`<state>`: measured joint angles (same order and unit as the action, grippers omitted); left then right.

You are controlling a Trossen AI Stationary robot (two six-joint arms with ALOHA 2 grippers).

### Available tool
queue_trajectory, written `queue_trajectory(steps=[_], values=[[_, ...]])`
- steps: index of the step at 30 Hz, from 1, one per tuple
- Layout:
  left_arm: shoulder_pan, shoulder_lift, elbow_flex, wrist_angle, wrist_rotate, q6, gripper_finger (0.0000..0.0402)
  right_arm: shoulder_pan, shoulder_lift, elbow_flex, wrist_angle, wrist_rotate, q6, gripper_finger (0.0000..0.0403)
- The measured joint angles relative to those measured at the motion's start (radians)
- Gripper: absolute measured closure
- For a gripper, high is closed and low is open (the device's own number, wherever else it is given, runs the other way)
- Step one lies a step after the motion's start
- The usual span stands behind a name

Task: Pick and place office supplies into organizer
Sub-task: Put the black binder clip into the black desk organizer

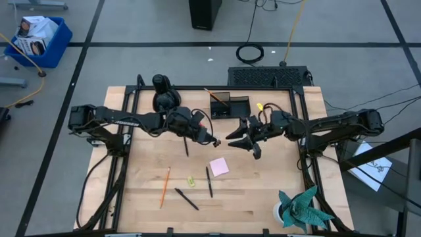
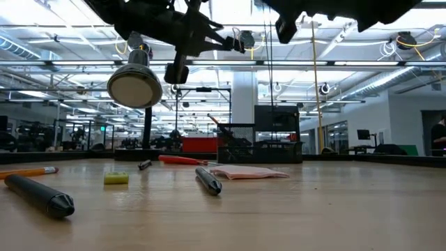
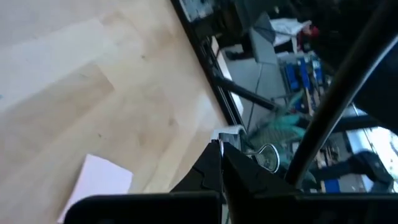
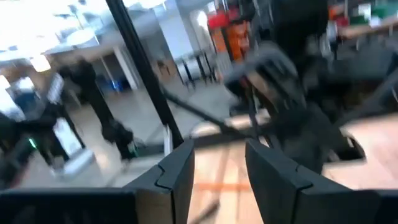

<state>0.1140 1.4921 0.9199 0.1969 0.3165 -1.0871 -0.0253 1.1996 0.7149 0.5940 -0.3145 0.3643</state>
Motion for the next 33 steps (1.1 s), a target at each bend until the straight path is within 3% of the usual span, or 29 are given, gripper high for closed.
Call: queue_trajectory(steps=[5,11,18,25,33], values=[[-0.013,0.0,0.0,0.026,0.032,0.014,0.0401,0.021,0.05,0.046,-0.115,-0.004,-0.031,0.0242],[-0.014,0.0,0.0,0.017,0.055,0.039,0.0401,0.034,0.132,0.064,-0.096,-0.003,-0.071,0.0219],[-0.038,0.0,0.0,-0.042,0.064,0.08,0.0401,0.032,0.138,0.064,-0.078,0.001,-0.117,0.0226],[-0.067,0.0,0.0,-0.006,-0.004,0.062,0.0401,0.034,0.184,0.064,-0.009,0.0,-0.09,0.0224],[-0.07,0.0,0.0,-0.004,-0.011,0.051,0.0401,0.034,0.24,0.064,0.033,-0.003,-0.059,0.0226]])
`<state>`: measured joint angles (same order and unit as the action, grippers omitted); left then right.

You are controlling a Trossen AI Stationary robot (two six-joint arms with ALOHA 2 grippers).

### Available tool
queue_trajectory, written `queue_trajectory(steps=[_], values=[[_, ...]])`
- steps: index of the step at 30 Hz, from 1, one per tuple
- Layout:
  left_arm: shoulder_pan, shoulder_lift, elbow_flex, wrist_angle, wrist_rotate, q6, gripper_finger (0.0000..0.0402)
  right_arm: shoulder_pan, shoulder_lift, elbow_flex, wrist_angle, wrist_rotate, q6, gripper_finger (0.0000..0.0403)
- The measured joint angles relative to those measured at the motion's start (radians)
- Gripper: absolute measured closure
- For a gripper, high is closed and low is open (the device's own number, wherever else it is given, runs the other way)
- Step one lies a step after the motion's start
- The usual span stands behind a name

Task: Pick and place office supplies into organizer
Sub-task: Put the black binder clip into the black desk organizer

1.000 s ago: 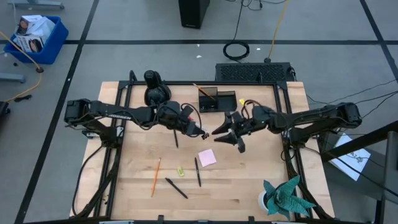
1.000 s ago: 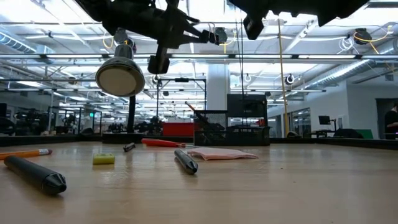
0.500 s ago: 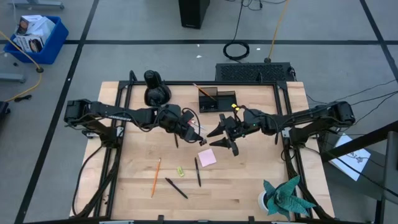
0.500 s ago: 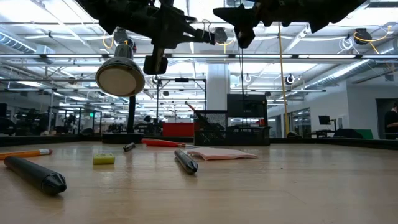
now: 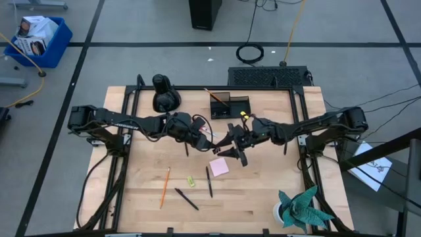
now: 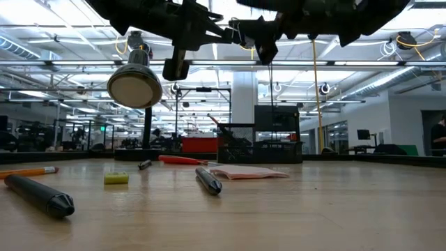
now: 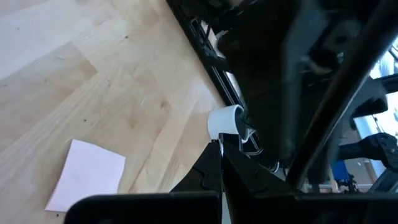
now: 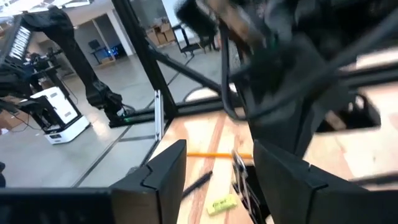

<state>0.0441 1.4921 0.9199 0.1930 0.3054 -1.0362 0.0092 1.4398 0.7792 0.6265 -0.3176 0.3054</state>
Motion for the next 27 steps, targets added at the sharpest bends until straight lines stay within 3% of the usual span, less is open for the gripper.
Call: queue_trajectory(steps=[13,27], values=[[0.0,0.0,0.0,0.008,0.001,-0.005,0.0401,0.006,0.033,0.0,0.044,0.0,0.023,0.025],[-0.001,0.0,0.0,0.022,0.011,-0.005,0.0401,0.005,0.033,0.0,0.036,0.006,0.012,0.039]])
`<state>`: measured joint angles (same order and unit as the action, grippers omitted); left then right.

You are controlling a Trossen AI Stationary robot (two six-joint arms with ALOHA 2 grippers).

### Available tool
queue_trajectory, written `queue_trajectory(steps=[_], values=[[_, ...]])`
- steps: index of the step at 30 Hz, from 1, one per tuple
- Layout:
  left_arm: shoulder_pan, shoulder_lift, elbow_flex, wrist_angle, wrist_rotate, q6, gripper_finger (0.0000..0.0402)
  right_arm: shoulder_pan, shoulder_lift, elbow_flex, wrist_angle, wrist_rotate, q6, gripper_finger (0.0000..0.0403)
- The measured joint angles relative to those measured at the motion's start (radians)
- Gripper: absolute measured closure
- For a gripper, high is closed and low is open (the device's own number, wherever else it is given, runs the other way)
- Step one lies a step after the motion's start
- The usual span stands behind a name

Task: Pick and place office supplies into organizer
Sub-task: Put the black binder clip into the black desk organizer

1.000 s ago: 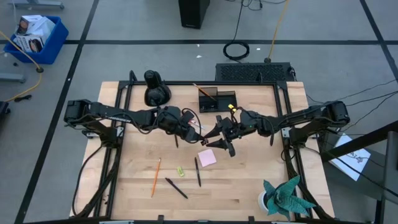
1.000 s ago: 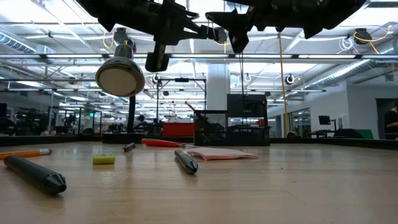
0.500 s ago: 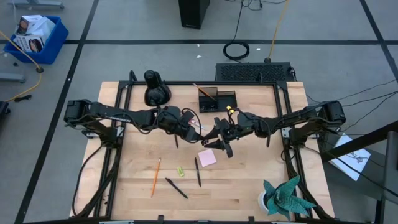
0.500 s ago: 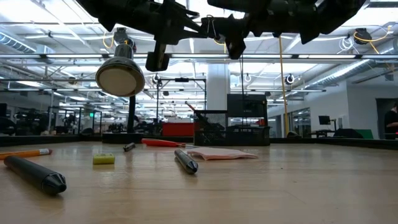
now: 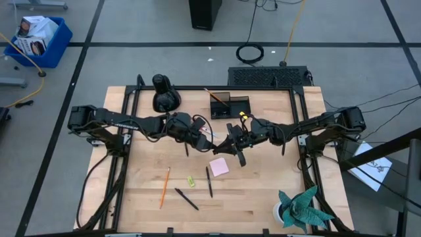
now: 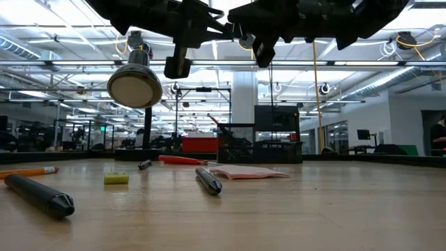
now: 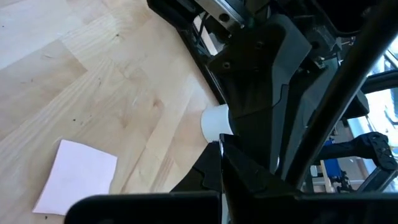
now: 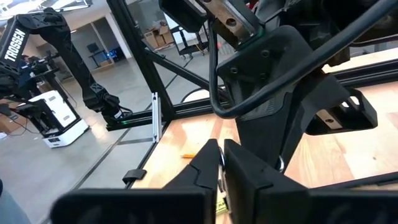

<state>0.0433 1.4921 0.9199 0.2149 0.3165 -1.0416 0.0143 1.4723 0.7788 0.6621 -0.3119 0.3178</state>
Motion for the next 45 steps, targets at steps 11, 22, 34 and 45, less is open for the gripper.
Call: queue_trajectory(steps=[11,22,34,45], values=[[0.002,0.0,0.0,0.0,-0.01,0.011,0.0389,-0.002,-0.004,0.0,-0.007,0.004,-0.001,0.0401],[0.02,0.0,0.0,-0.079,-0.086,0.019,0.0281,-0.001,-0.004,0.0,-0.068,-0.005,-0.004,0.0402],[0.054,-0.113,-0.003,-0.356,-0.238,0.149,0.0227,-0.063,-0.084,0.0,-0.179,0.106,-0.036,0.0403],[0.033,-0.387,0.0,-0.374,-0.592,0.328,0.0227,-0.216,-0.116,0.0,-0.247,0.209,-0.023,0.0403]])
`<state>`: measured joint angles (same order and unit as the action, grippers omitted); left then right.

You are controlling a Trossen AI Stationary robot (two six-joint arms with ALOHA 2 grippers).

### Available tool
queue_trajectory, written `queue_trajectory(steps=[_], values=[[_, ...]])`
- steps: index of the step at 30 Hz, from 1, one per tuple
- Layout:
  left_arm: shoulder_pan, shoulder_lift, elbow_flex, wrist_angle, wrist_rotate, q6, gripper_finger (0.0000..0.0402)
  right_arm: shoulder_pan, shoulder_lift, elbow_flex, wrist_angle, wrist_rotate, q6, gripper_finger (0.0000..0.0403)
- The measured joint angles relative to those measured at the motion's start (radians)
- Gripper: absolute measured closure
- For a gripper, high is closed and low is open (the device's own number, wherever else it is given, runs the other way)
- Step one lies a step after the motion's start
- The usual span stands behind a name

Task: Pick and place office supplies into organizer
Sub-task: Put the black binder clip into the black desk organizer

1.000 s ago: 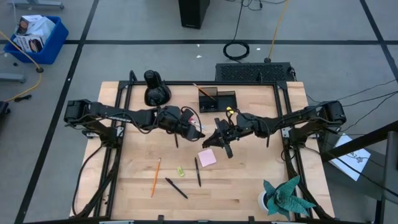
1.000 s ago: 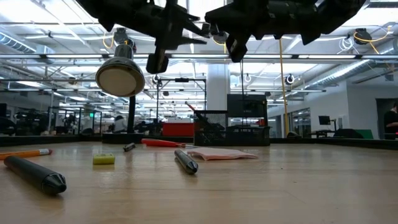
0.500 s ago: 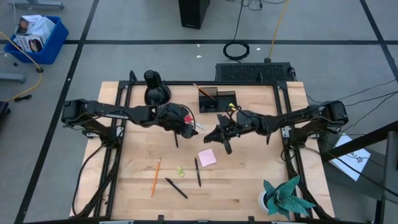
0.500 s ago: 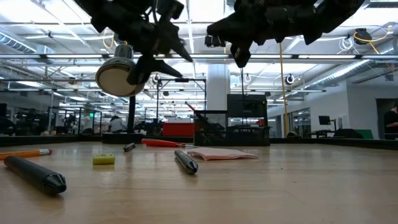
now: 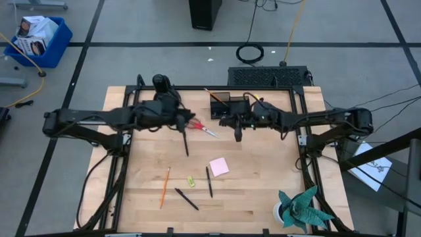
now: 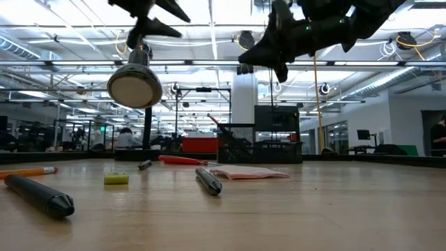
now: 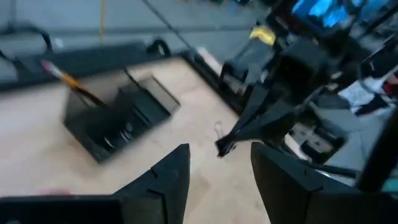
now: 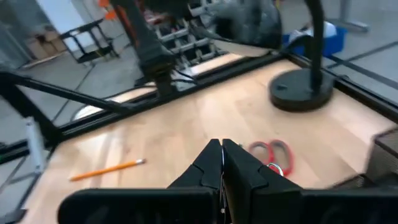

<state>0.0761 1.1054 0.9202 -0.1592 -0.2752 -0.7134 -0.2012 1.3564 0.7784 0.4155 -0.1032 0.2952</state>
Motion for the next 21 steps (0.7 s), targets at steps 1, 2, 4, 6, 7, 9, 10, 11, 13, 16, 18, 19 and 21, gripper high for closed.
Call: queue_trajectory(steps=[1,2,4,6,7,9,10,11,13,16,18,19,21], values=[[-0.003,-0.026,-0.001,-0.01,-0.017,0.034,0.0227,-0.011,0.002,0.0,-0.005,0.0,0.0,0.0403],[-0.008,-0.047,-0.001,0.001,-0.033,0.069,0.0227,-0.022,0.002,0.0,-0.011,-0.001,-0.007,0.0403],[-0.015,-0.095,0.0,0.002,-0.065,0.107,0.0227,-0.045,0.002,0.0,-0.009,-0.001,-0.03,0.0403],[-0.023,-0.141,-0.001,0.007,-0.098,0.144,0.0227,-0.069,0.016,0.0,-0.003,-0.001,-0.047,0.0403],[-0.027,-0.161,-0.001,0.01,-0.117,0.155,0.0227,-0.08,0.02,0.0,-0.015,-0.001,-0.05,0.0403],[-0.03,-0.197,0.0,0.007,-0.143,0.159,0.0227,-0.097,0.047,0.004,-0.003,-0.002,-0.059,0.0403],[-0.03,-0.213,0.0,0.006,-0.149,0.16,0.0227,-0.104,0.061,0.012,-0.004,-0.005,-0.067,0.0403],[-0.031,-0.224,0.0,0.006,-0.161,0.161,0.0227,-0.11,0.077,0.018,-0.006,-0.016,-0.076,0.0403],[-0.031,-0.244,0.0,0.005,-0.175,0.163,0.0227,-0.121,0.122,0.046,-0.009,-0.032,-0.097,0.0403],[-0.032,-0.253,0.0,0.004,-0.179,0.17,0.0227,-0.132,0.191,0.094,-0.012,-0.032,-0.134,0.0403],[-0.032,-0.256,-0.001,-0.002,-0.179,0.166,0.0227,-0.143,0.23,0.123,-0.008,-0.032,-0.166,0.0403],[-0.033,-0.256,-0.001,0.0,-0.178,0.162,0.0227,-0.15,0.247,0.134,-0.009,-0.032,-0.176,0.0403],[-0.033,-0.257,-0.001,0.003,-0.174,0.158,0.0227,-0.164,0.276,0.149,-0.022,-0.029,-0.194,0.0403]])
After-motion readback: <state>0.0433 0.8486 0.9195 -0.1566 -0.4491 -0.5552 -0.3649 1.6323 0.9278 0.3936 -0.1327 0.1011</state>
